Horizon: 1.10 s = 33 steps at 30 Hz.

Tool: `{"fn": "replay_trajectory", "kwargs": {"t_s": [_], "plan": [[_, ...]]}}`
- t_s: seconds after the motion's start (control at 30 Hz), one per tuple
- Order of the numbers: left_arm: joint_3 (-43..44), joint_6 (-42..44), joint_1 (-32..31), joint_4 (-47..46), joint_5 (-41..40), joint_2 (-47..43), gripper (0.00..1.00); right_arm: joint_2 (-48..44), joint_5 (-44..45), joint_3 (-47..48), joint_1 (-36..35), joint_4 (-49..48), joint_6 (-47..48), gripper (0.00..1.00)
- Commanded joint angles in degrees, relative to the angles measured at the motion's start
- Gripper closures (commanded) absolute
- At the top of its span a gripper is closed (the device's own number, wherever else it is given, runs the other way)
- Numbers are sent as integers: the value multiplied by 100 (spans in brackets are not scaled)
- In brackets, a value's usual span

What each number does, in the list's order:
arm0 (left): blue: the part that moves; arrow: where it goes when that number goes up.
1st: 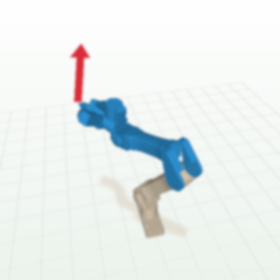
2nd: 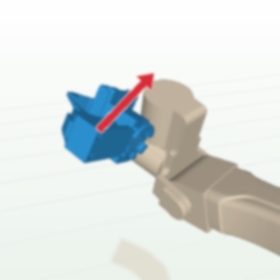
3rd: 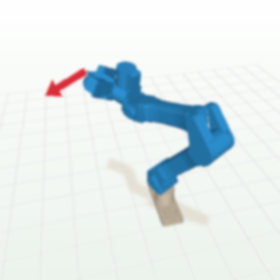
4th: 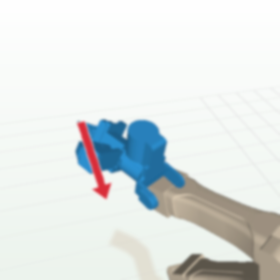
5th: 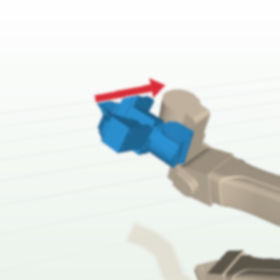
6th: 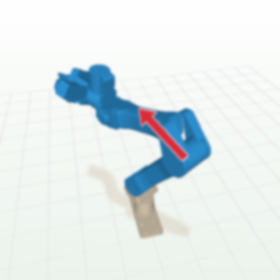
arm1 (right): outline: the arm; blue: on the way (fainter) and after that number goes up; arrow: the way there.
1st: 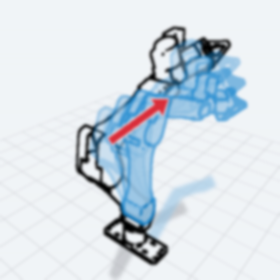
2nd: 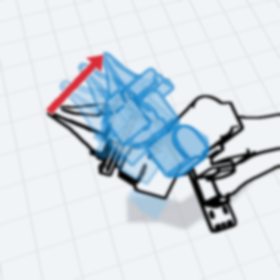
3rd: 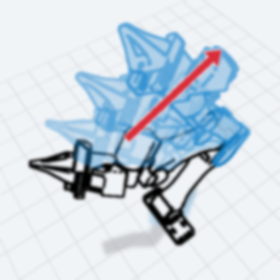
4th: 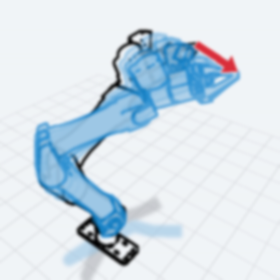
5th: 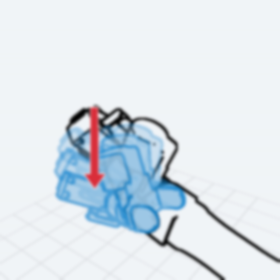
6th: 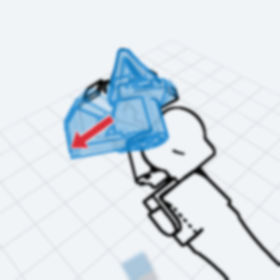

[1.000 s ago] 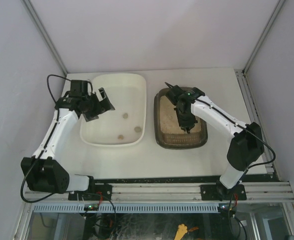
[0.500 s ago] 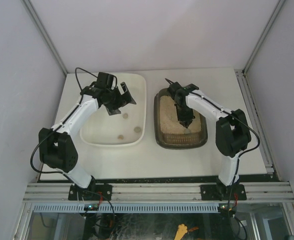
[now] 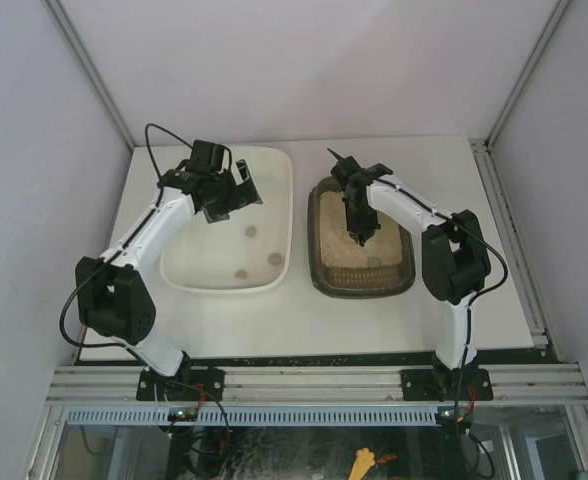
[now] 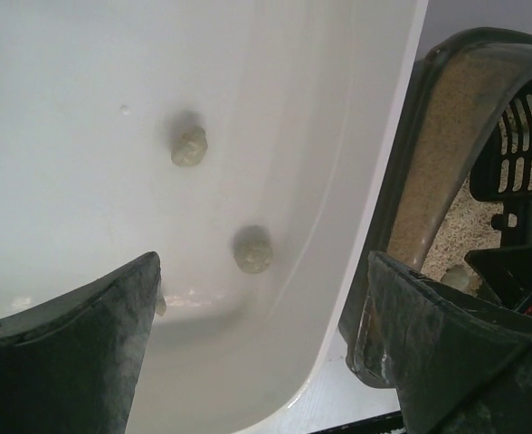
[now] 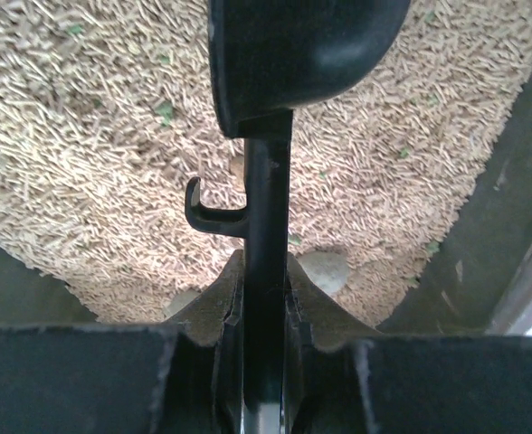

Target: Clean the litter box

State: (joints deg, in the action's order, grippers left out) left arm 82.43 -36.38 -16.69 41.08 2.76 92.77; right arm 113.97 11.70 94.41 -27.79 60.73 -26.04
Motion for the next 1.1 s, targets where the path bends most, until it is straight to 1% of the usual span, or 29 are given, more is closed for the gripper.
{"fn": "replay_trajectory", "kwargs": {"t_s": [0.0, 0.17, 0.27, 0.33, 0.67, 1.07], "plan": [[212, 193, 43, -78, -230, -78, 0, 74, -635, -72, 53, -701, -157, 100], [169, 171, 60, -100, -217, -61, 0, -93, -1295, -611, 125, -1549, -377, 100], [129, 175, 62, -100, -216, -43, 0, -347, -2050, -1124, 285, -2293, -533, 100], [100, 192, 81, -100, -235, -27, 0, -538, -2404, -1437, 400, -2698, -702, 100], [-19, 228, 107, -51, -172, 48, 0, -1064, -2858, -2285, 731, -3589, -920, 100], [-180, 241, 112, -57, -141, -20, 1, -1374, -4272, -3244, 989, -5354, -1367, 100]]}}
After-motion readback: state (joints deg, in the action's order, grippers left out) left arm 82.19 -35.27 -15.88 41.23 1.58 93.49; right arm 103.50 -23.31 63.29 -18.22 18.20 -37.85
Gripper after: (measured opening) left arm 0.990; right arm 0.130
